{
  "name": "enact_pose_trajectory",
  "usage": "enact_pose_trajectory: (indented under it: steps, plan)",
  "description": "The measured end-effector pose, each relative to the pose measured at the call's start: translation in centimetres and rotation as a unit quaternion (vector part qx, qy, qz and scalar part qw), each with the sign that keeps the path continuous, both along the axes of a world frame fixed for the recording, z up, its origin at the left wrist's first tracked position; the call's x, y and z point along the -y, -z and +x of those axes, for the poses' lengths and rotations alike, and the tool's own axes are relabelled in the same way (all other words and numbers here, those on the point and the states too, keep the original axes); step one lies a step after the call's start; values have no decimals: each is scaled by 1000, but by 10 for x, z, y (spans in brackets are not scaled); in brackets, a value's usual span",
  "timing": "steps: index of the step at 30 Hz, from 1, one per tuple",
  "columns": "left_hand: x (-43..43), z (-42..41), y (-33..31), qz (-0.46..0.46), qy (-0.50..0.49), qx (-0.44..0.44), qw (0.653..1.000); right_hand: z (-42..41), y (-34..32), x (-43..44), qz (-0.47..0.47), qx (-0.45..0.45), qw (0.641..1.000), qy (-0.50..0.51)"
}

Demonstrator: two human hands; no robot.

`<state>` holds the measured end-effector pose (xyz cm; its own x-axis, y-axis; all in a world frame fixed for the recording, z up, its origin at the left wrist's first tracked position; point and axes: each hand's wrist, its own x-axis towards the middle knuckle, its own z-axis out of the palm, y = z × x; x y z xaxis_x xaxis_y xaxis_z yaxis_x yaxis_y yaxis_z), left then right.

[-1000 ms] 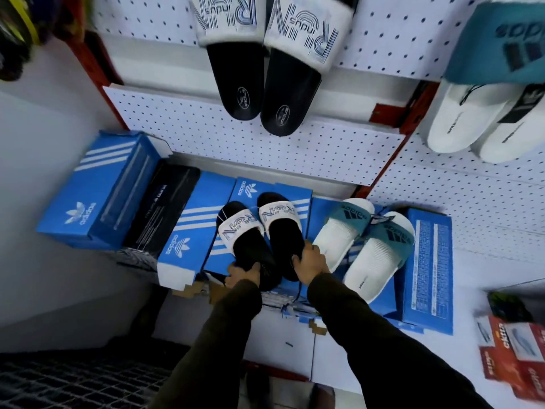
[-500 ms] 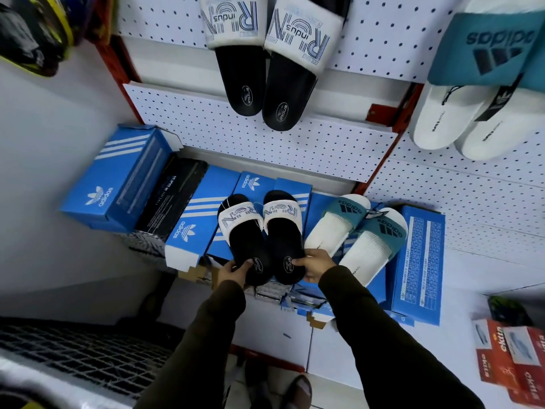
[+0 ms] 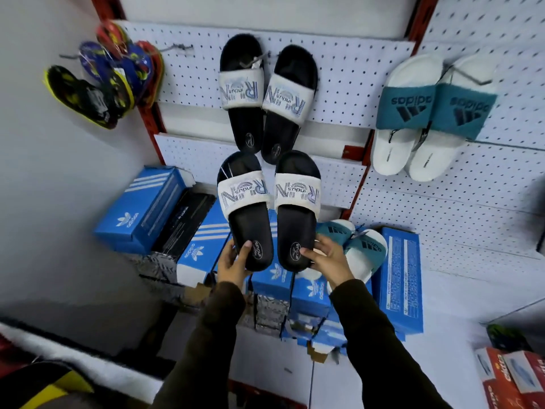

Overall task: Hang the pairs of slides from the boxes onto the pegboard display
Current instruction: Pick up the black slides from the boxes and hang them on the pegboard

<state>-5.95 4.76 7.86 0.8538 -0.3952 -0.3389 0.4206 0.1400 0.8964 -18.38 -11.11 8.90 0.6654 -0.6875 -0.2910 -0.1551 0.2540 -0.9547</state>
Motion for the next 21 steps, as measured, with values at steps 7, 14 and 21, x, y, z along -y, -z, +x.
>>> enact_pose_trajectory:
  steps: [7,14,21]
  plan:
    - [8,26,-60,-74,-14,120,990,9,-64,9,-102,82,991,33]
    - [20,82,-127,-136,-13,226,965,46,-142,24,-157,164,973,34]
    - [34,135,-170,-121,-9,257,959,87,-181,42,-167,181,969,33]
